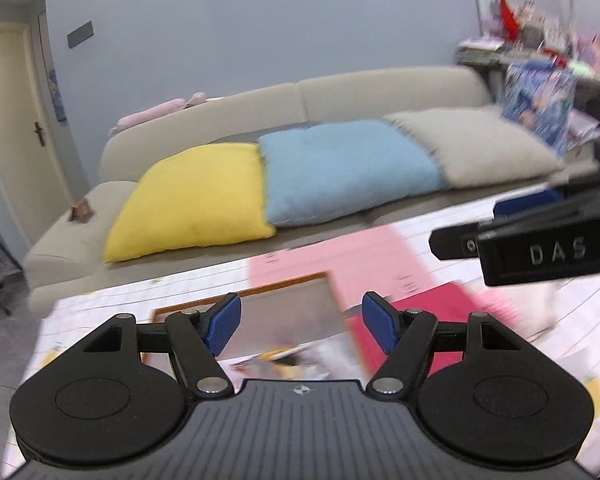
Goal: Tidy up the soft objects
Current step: 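Move both tools back to the plastic bundle and white mesh cloth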
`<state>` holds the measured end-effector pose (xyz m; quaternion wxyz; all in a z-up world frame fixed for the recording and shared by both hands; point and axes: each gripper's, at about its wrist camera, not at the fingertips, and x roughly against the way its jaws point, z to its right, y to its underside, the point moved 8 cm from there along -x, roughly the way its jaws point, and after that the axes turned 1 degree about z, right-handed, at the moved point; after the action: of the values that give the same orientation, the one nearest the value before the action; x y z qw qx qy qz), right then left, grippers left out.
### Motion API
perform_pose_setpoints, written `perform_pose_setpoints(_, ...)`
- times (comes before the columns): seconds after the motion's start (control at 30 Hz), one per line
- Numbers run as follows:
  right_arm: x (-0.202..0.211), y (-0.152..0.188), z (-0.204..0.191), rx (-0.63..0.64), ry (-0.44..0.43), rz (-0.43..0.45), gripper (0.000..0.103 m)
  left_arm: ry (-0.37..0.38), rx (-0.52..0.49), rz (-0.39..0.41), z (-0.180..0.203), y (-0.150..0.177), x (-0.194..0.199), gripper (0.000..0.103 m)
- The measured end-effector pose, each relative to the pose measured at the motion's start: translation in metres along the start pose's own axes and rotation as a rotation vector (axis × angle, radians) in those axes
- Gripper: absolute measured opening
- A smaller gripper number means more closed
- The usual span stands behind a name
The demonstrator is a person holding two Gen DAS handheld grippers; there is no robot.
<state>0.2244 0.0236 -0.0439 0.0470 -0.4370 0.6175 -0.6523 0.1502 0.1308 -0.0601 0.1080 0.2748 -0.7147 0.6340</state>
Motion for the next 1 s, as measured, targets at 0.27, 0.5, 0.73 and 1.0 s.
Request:
perform_pose_setpoints(0.27,0.054,0.037,0.061,-0.085,0.127,0.021,0.074,0.169,0.057,0.055,0.052,-0.005,0.017,0.078)
perform_pose_setpoints(0.5,0.08,0.089,0.109,-0.124,0.258,-0.034,0.078,0.322,-0.01,-0.032,0.107,0.015,0.016,0.065)
perform_pose_setpoints(0.73,0.074,0.131,0.13,-0.175,0.273,-0.139,0.078,0.411,-0.124,-0.153,0.152,0.05,0.007,0.048)
perform_pose_setpoints(1.0,0.051,0.172,0.137,-0.248,0.239,-0.275,0.078,0.346,-0.09,-0.329,0.158,0.097,-0.036,0.057)
